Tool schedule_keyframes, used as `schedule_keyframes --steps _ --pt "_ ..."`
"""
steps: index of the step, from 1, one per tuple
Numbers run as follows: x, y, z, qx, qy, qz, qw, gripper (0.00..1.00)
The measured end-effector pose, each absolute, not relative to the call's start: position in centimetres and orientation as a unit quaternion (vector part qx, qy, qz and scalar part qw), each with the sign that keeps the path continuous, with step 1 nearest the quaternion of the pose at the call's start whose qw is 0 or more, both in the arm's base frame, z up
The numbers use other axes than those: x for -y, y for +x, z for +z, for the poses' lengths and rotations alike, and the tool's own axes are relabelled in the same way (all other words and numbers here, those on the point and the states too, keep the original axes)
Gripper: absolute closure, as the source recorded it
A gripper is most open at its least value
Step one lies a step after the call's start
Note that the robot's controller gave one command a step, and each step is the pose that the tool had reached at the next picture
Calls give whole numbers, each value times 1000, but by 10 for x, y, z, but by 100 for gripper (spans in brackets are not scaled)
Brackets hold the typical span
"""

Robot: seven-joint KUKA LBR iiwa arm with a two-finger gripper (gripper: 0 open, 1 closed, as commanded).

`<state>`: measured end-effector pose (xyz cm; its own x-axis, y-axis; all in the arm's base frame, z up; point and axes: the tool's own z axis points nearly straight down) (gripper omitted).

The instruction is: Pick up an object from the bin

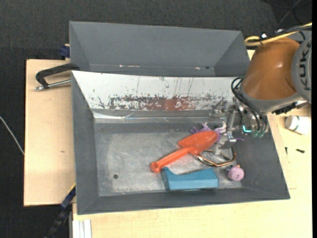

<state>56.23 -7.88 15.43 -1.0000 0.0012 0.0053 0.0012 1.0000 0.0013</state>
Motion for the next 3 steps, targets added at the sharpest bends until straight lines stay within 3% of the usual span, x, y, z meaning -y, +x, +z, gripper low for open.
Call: schedule_keyframes --steps 1,2,3 --pt "79 563 158 1000 0 0 0 0" --pt "97 553 74 995 -102 -2 -1 100" --pt "98 552 72 995 -102 -1 0 0"
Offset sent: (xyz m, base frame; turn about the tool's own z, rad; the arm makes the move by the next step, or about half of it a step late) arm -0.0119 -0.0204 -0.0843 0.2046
